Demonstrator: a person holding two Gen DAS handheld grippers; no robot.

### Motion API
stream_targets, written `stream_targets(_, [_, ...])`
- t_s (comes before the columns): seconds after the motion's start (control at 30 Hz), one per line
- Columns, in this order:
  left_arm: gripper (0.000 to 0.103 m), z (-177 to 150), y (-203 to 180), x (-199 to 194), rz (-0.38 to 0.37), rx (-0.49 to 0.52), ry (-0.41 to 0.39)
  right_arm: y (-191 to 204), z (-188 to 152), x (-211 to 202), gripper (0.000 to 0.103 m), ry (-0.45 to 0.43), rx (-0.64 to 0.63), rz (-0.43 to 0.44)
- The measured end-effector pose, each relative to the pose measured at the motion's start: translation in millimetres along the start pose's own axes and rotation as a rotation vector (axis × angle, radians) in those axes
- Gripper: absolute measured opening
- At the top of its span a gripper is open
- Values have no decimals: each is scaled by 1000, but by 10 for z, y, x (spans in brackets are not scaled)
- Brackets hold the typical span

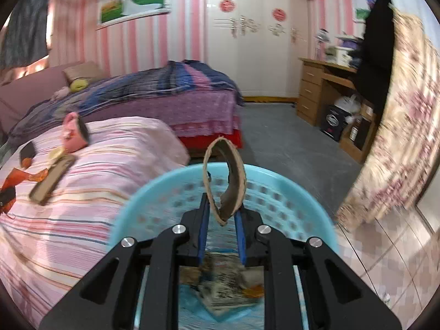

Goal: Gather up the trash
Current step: 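Carry mesh bag and tube over the blue basket and open both tools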

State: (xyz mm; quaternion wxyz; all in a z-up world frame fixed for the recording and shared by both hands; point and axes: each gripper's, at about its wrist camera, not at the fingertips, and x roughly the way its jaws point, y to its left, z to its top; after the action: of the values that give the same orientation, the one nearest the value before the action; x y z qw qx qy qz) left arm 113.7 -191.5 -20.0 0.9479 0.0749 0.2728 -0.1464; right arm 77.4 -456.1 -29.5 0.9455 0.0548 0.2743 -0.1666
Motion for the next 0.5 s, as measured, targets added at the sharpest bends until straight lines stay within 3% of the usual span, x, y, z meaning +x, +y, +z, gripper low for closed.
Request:
stream_targets(0.23, [10,233,-716,140,-127,44,-21,-413,-65,84,18,20,52,-48])
stream_targets(0.5, [10,379,-1386,280,-229,115,-28,-619,-126,149,18,28,61,-64])
